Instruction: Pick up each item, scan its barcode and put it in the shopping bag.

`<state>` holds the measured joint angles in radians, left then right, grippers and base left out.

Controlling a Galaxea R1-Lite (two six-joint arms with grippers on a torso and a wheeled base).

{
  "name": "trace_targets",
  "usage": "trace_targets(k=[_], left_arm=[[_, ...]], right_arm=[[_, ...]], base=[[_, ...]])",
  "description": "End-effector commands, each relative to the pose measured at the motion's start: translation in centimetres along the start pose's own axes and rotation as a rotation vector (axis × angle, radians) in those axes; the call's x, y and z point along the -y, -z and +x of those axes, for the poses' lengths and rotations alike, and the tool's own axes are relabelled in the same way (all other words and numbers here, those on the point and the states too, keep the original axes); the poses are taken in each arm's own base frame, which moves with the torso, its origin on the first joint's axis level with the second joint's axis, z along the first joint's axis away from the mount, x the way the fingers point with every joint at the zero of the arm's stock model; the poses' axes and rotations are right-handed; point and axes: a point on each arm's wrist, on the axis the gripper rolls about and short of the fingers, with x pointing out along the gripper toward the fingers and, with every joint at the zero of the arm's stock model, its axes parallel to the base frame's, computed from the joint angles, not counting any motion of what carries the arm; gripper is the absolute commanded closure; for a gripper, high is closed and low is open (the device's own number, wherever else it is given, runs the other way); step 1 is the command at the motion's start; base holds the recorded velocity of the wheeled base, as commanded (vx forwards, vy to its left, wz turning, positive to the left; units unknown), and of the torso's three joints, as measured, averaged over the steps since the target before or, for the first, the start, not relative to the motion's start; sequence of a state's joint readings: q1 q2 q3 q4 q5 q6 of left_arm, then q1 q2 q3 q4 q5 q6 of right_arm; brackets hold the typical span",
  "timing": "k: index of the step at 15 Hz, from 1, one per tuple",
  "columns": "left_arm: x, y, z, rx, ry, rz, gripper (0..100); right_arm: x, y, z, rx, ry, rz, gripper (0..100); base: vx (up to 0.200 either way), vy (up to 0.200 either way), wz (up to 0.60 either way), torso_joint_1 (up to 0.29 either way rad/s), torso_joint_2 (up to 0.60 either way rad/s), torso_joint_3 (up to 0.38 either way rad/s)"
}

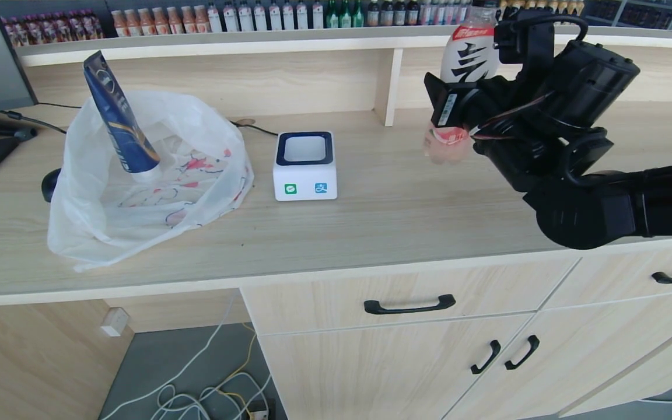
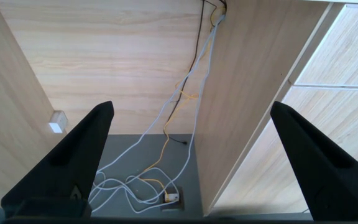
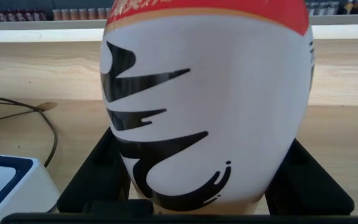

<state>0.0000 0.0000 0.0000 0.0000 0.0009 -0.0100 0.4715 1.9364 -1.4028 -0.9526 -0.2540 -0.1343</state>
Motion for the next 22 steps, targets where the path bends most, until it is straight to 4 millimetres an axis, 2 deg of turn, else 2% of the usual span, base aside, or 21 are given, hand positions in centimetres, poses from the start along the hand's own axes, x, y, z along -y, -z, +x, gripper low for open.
trace_targets(k=[1, 5, 6, 7, 8, 13, 22], left_arm=[[0.0, 0.0, 0.0, 0.000, -0.001, -0.001, 0], [0.0, 0.0, 0.0, 0.000, -0.001, -0.001, 0], [0.0, 0.0, 0.0, 0.000, -0.001, -0.001, 0], [0.0, 0.0, 0.0, 0.000, 0.001, -0.001, 0], [0.0, 0.0, 0.0, 0.000, -0.001, -0.001, 0], [0.0, 0.0, 0.0, 0.000, -0.001, -0.001, 0], [0.0, 0.0, 0.0, 0.000, -0.001, -0.001, 0]], right_arm=[[0.4, -1.9, -1.2, 0.023, 0.000, 0.006, 100], [0.7, -3.2, -5.4, -0.021, -0.027, 0.006, 100], [0.8, -3.3, -5.8, -0.024, -0.027, 0.005, 100], [1.0, -3.9, -7.4, -0.025, -0.039, 0.007, 100], [1.1, -4.0, -7.9, -0.029, -0.041, 0.007, 100], [0.6, -7.0, -12.4, -0.003, -0.051, 0.042, 100], [1.6, -6.8, -17.6, -0.047, -0.099, 0.029, 100]], base=[[0.000, 0.000, 0.00, 0.000, 0.00, 0.000], [0.000, 0.000, 0.00, 0.000, 0.00, 0.000], [0.000, 0.000, 0.00, 0.000, 0.00, 0.000], [0.000, 0.000, 0.00, 0.000, 0.00, 0.000], [0.000, 0.000, 0.00, 0.000, 0.00, 0.000], [0.000, 0.000, 0.00, 0.000, 0.00, 0.000], [0.000, 0.000, 0.00, 0.000, 0.00, 0.000]])
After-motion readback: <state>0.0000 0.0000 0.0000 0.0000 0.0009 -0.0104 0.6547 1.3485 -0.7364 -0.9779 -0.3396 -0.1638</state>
